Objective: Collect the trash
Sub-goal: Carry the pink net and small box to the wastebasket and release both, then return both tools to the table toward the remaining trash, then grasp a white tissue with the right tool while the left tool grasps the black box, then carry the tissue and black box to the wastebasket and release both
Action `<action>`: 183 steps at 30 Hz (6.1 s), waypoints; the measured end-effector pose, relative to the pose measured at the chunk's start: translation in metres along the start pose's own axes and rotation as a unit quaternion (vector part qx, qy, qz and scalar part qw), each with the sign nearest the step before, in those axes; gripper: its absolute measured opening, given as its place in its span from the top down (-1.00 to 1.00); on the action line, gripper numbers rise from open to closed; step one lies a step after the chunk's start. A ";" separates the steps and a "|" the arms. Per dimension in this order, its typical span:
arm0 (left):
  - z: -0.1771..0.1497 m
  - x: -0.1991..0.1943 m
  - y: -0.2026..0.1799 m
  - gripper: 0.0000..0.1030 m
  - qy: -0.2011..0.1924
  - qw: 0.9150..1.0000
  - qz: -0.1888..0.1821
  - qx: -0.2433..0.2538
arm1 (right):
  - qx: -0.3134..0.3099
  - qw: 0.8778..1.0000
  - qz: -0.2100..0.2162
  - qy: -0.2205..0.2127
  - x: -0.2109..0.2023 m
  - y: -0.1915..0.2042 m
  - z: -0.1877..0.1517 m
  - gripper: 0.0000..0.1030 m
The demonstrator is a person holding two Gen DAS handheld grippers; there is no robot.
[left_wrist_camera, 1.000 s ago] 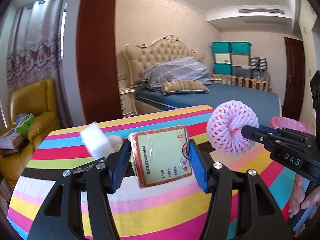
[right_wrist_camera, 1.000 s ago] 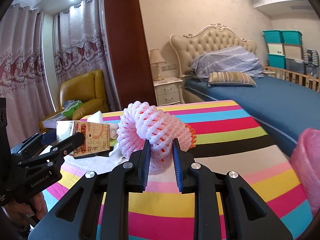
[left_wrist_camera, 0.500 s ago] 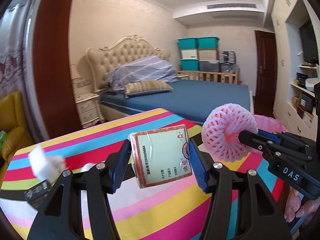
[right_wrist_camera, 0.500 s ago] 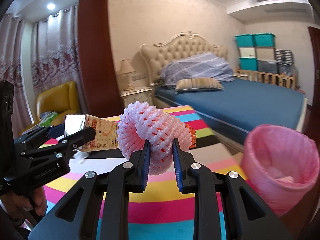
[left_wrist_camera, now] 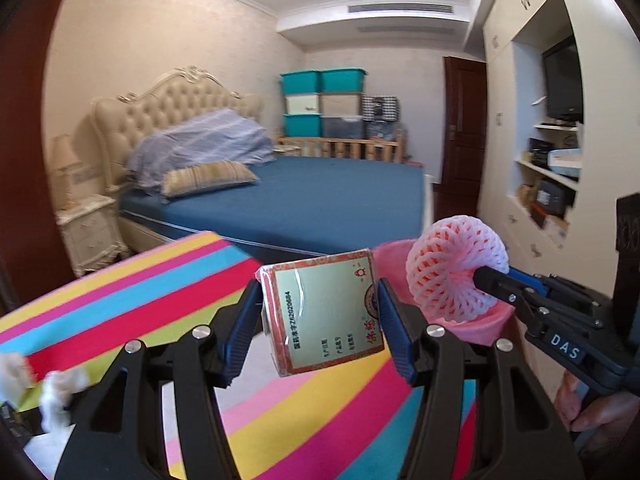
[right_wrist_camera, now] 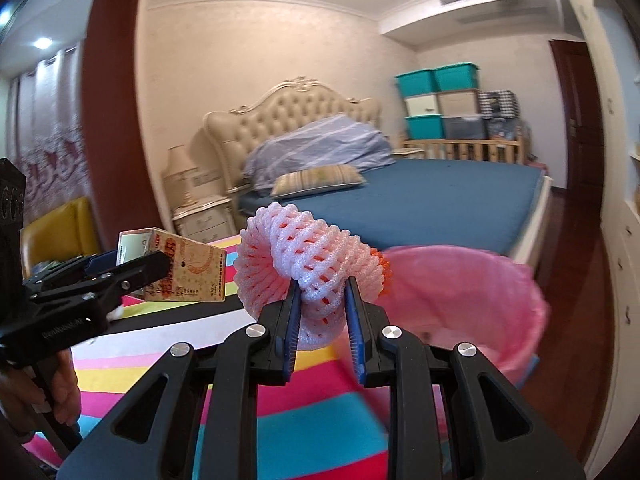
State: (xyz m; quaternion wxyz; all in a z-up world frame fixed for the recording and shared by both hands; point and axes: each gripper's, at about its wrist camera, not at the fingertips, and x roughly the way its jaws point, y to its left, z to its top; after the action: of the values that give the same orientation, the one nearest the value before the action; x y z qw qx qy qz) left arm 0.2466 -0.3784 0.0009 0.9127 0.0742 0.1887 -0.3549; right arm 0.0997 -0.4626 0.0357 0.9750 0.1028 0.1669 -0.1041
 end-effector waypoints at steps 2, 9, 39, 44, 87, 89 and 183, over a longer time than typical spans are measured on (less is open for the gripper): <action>0.005 0.015 -0.011 -0.09 0.003 1.000 -0.029 -0.005 | 0.014 1.000 -0.014 -0.002 0.000 -0.021 0.001 0.56; 0.029 0.072 -0.039 -0.09 0.014 0.996 -0.089 -0.026 | 0.033 0.998 -0.050 -0.004 0.000 -0.073 0.002 0.56; -0.015 0.031 0.053 -0.90 0.054 0.996 0.056 -0.044 | 0.065 0.997 -0.027 0.011 -0.008 -0.084 -0.015 -0.31; -0.038 -0.013 0.086 -0.90 0.055 0.992 0.108 -0.030 | 0.036 0.999 0.019 0.028 0.004 -0.039 -0.012 -0.31; -0.150 -0.242 0.327 -0.90 0.086 0.913 0.355 -0.180 | -0.154 0.938 0.192 0.245 0.174 0.388 -0.063 -0.27; -0.150 -0.238 0.332 -0.90 0.093 0.917 0.341 -0.184 | -0.162 0.937 0.187 0.247 0.180 0.394 -0.063 -0.14; -0.040 -0.058 0.112 0.26 0.037 0.993 0.100 -0.044 | -0.103 0.988 0.091 0.071 0.040 0.138 -0.018 0.54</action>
State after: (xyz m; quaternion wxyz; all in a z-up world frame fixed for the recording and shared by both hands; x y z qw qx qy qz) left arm 0.2712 -0.2492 -0.0129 0.9383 0.0655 0.2295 -0.2503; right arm 0.1644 -0.3331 0.0281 0.9716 0.0238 0.2350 0.0106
